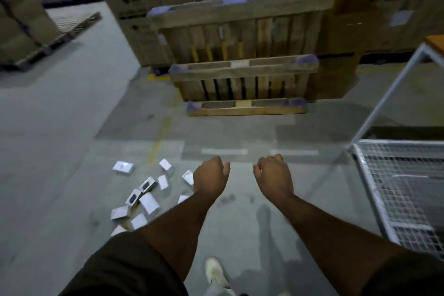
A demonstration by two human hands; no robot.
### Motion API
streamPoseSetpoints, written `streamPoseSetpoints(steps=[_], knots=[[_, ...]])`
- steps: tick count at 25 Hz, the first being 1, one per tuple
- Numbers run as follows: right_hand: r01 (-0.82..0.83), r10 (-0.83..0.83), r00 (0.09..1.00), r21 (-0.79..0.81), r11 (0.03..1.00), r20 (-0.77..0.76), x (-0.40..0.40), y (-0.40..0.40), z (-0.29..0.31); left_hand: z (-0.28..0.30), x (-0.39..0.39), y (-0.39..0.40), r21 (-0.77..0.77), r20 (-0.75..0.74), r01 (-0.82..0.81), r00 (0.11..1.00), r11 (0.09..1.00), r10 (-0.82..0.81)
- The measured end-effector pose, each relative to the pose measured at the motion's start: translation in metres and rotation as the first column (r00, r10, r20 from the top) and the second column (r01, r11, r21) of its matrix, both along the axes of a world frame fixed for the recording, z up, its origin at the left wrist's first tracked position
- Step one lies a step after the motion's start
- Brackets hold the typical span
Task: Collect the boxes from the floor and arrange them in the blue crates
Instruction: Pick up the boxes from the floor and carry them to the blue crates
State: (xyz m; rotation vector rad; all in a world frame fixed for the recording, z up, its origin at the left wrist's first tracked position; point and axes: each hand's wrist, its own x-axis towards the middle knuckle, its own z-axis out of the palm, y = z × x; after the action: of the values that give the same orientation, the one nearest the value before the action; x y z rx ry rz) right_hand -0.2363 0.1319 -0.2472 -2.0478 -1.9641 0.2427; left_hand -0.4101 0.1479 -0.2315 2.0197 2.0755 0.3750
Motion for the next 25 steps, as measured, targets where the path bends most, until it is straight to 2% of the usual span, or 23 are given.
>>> streamPoseSetpoints(steps=[4,8,10,18,25], knots=[[-0.129,0.123,0.985,-0.047,0.990,-0.121,-0.051,0.001,-0.001,-0.016,-0.064,-0.026,-0.054,-0.029,-0.131,0.991,0.990,0.130],[-0.248,0.232,0.964,-0.125,0.961,-0.127,-0.096,0.000,-0.002,-0.027,-0.120,-0.053,-0.030,0.191,-0.247,0.950,0.968,0.249],[-0.299,0.280,0.952,-0.169,0.939,-0.124,-0.123,-0.004,-0.002,-0.030,-0.147,-0.064,-0.043,0.238,-0.309,0.920,0.950,0.310],[-0.350,0.327,0.936,-0.237,0.906,-0.131,-0.228,-0.010,-0.011,-0.047,-0.249,-0.072,-0.107,0.290,-0.379,0.873,0.919,0.393],[-0.405,0.387,0.914,-0.294,0.866,-0.118,-0.273,0.018,-0.031,-0.068,-0.292,-0.067,-0.200,0.269,-0.486,0.807,0.850,0.525]])
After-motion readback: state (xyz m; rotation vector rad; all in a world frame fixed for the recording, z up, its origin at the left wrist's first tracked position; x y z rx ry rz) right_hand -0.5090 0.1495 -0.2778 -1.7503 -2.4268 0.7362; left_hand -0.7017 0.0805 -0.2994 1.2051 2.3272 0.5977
